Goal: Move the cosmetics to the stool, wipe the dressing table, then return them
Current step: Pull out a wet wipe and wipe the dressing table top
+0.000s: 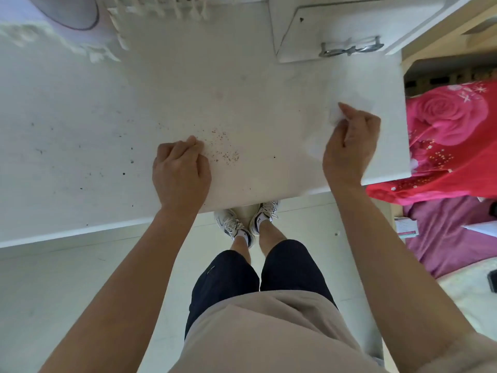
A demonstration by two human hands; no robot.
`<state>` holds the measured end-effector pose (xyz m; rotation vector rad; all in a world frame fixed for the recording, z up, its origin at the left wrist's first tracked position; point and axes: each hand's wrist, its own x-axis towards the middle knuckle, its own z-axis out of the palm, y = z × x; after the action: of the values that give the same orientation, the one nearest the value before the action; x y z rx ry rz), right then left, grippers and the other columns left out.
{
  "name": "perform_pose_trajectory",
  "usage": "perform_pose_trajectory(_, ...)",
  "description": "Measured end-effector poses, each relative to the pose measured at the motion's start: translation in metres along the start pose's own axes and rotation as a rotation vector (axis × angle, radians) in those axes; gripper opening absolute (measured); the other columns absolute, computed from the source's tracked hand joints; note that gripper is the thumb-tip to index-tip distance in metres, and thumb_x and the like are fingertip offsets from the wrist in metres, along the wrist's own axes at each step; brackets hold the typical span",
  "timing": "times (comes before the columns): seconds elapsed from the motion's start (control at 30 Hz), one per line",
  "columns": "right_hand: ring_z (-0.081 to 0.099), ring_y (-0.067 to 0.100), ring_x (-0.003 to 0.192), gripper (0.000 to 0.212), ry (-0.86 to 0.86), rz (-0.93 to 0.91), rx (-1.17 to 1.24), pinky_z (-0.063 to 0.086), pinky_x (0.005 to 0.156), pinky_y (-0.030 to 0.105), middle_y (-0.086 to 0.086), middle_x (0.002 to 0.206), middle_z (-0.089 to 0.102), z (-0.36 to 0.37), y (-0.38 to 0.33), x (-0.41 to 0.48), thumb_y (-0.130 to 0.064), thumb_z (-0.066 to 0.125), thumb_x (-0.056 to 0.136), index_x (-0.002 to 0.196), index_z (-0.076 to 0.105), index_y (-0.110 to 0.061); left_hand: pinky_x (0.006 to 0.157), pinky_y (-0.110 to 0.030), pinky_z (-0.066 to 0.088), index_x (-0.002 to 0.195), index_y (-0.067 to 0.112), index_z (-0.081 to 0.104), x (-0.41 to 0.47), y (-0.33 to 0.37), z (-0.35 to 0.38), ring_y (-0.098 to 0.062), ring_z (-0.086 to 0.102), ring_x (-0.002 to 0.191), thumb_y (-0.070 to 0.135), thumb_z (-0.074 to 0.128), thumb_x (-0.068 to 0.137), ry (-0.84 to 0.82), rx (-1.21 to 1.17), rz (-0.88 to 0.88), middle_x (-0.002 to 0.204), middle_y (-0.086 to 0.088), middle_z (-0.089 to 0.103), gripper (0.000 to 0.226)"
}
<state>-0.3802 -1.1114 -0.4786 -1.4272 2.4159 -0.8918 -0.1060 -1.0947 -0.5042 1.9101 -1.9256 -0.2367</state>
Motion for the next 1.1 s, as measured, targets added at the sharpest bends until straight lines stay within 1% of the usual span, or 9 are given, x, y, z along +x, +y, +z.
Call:
perform_pose_trajectory(0.13, 0.042, 0.038, 0.117, 0.052, -0.077, 0.325, -0.392, 0.031, 0.1, 0.04, 0.017, 0.137, 0.042, -0.017, 0.042, -0.009, -0.01, 0.043, 0.095, 0.147, 0.044, -0.015, 0.065, -0.034, 0.052, 0.092, 0.009, 0.077, 0.004, 0.004, 0.0, -0.035, 0.06, 0.087, 0.009, 0.058, 0.085, -0.011, 0.031, -0.021, 0.099, -0.005, 0.075, 0.02)
perform_pose_trajectory(0.4, 0.05, 0.032, 0.099, 0.049, -0.522, -0.23, -0.063, 0.041, 0.086, 0.041, 0.015, 0.115, 0.051, 0.041, -0.068, -0.095, -0.002, 0.053, 0.085, 0.134, 0.055, -0.007, 0.059, -0.03, 0.04, 0.092, 0.009, 0.078, 0.024, 0.017, -0.013, -0.034, 0.058, 0.09, 0.013, 0.055, 0.088, -0.145, 0.074, -0.077, 0.087, -0.007, 0.071, 0.024)
perform_pose_trajectory(0.47, 0.054, 0.032, 0.098, 0.042, -0.555, -0.225, 0.14, 0.044, 0.088, 0.044, 0.014, 0.111, 0.054, 0.042, -0.073, -0.087, 0.002, 0.054, 0.087, 0.127, 0.062, -0.008, 0.062, -0.031, 0.043, 0.093, 0.01, 0.078, 0.029, 0.017, -0.017, -0.032, 0.061, 0.091, 0.014, 0.055, 0.088, -0.181, 0.07, -0.073, 0.09, -0.007, 0.072, 0.024)
perform_pose_trajectory(0.53, 0.057, 0.03, 0.098, 0.04, -0.465, -0.186, 0.223, 0.049, 0.087, 0.042, 0.013, 0.11, 0.054, 0.037, -0.061, -0.066, -0.001, 0.052, 0.09, 0.128, 0.063, -0.009, 0.071, -0.034, 0.047, 0.097, 0.01, 0.077, 0.031, 0.013, -0.023, -0.03, 0.063, 0.097, 0.014, 0.054, 0.088, -0.214, 0.038, -0.075, 0.096, -0.006, 0.074, 0.025)
perform_pose_trajectory(0.63, 0.057, 0.031, 0.099, 0.039, -0.296, -0.148, 0.1, 0.048, 0.087, 0.041, 0.013, 0.11, 0.054, 0.025, -0.024, -0.036, -0.018, 0.056, 0.093, 0.132, 0.06, -0.011, 0.088, -0.039, 0.048, 0.107, 0.007, 0.072, 0.031, -0.003, -0.034, -0.03, 0.057, 0.113, 0.008, 0.052, 0.088, -0.165, 0.031, -0.088, 0.111, -0.009, 0.07, 0.027)
perform_pose_trajectory(0.7, 0.054, 0.035, 0.095, 0.043, -0.246, -0.198, -0.125, 0.042, 0.084, 0.041, 0.015, 0.105, 0.057, 0.018, -0.003, -0.029, -0.031, 0.055, 0.095, 0.132, 0.06, -0.011, 0.102, -0.046, 0.042, 0.116, 0.005, 0.068, 0.028, -0.014, -0.039, -0.033, 0.05, 0.125, 0.005, 0.052, 0.088, -0.141, 0.068, -0.116, 0.125, -0.013, 0.063, 0.032)
perform_pose_trajectory(0.83, 0.05, 0.032, 0.089, 0.046, -0.39, -0.442, -0.355, 0.037, 0.078, 0.042, 0.013, 0.1, 0.056, 0.031, -0.012, -0.058, -0.032, 0.041, 0.101, 0.139, 0.05, -0.008, 0.112, -0.052, 0.027, 0.13, 0.007, 0.058, 0.018, -0.029, -0.046, -0.036, 0.034, 0.14, 0.009, 0.05, 0.091, -0.146, 0.162, -0.26, 0.145, -0.019, 0.044, 0.04)
perform_pose_trajectory(0.93, 0.053, 0.031, 0.089, 0.046, -0.487, -0.63, -0.351, 0.041, 0.079, 0.043, 0.01, 0.099, 0.058, 0.059, -0.054, -0.085, -0.024, 0.048, 0.098, 0.141, 0.049, -0.008, 0.114, -0.055, 0.024, 0.14, 0.01, 0.049, 0.014, -0.041, -0.048, -0.037, 0.027, 0.143, 0.012, 0.046, 0.095, -0.184, 0.2, -0.323, 0.152, -0.021, 0.035, 0.045)
perform_pose_trajectory(1.1, 0.052, 0.028, 0.107, 0.046, -0.73, -0.712, -0.208, 0.033, 0.09, 0.037, 0.004, 0.116, 0.056, 0.099, -0.126, -0.097, -0.022, 0.043, 0.101, 0.147, 0.04, -0.017, 0.117, -0.053, 0.016, 0.153, 0.016, 0.028, 0.004, -0.052, -0.059, -0.036, 0.014, 0.148, 0.018, 0.041, 0.1, -0.281, 0.233, -0.394, 0.161, -0.018, 0.012, 0.055)
